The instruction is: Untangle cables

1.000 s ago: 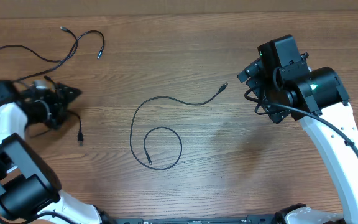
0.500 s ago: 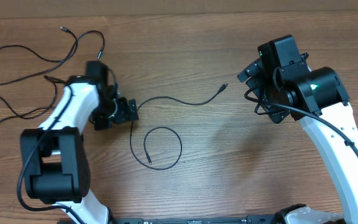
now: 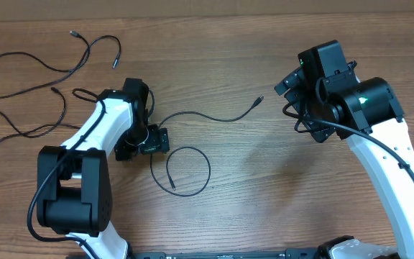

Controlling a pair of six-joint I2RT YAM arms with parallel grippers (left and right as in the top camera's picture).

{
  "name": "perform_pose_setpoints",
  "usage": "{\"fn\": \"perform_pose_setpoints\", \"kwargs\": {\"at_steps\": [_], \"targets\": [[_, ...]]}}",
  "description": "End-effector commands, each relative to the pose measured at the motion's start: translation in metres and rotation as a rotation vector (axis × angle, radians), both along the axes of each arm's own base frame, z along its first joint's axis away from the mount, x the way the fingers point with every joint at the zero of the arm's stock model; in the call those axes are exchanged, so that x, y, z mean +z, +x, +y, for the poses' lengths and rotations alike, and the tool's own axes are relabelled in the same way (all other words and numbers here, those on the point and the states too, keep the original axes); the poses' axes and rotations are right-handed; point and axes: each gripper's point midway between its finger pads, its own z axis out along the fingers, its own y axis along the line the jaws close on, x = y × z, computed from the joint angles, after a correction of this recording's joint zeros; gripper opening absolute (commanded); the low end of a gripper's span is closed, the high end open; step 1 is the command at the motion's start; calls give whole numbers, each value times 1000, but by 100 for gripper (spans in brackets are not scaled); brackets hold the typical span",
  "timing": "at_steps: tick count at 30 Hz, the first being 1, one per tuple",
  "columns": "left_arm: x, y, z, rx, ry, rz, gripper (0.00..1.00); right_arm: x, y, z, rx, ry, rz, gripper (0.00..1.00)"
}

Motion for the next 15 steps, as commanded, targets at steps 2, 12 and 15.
{"fn": "perform_pose_setpoints", "kwargs": {"at_steps": [2, 12, 15], "targets": [[18, -2, -5, 24, -9, -38, 95, 5, 1, -4, -3, -13, -22, 100], [76, -35, -27, -36, -59, -278, 100, 5, 1, -4, -3, -13, -21, 100], [61, -42, -26, 11, -61, -288, 100, 5, 1, -4, -3, -13, -22, 100]]}}
